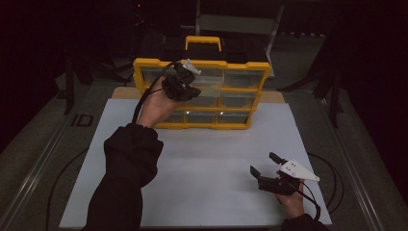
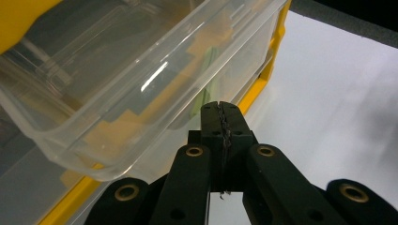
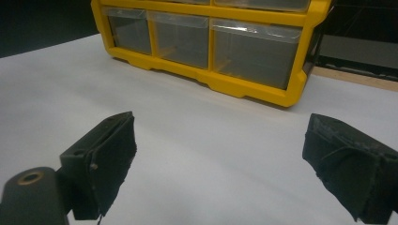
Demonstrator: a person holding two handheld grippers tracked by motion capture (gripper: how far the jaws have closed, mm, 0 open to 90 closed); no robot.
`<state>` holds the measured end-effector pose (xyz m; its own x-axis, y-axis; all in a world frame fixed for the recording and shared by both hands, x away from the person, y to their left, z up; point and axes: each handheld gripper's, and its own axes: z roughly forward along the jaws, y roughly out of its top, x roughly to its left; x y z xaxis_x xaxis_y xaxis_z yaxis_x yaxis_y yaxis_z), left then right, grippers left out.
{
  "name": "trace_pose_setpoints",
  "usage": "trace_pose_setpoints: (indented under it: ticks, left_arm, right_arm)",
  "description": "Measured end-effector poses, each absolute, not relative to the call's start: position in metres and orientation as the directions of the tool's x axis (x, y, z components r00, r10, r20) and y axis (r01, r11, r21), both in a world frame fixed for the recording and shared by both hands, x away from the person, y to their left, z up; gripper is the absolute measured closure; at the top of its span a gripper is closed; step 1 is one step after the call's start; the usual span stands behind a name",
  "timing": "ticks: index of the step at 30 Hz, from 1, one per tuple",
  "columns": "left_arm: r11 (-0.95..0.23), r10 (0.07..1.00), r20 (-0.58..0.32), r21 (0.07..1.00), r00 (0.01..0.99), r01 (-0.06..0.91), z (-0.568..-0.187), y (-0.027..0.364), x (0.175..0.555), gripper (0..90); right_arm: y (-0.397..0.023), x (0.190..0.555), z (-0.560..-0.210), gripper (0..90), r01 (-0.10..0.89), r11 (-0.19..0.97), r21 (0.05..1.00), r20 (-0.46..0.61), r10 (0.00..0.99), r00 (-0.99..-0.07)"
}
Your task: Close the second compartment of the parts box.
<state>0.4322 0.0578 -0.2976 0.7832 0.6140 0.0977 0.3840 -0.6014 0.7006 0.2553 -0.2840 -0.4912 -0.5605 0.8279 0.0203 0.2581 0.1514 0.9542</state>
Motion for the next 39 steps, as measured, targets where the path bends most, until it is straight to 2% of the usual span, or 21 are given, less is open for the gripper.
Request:
trace_pose_setpoints:
  ticks: [39]
  left_arm:
    - [-0.546,0.703,0.099,0.709,0.704,0.446,-0.317,0.067,0.451,90.0]
  right_arm:
    - [-0.285,0.255,-0.491,9.8,0.262,0.153,0.953,0.019,0.831,-0.556]
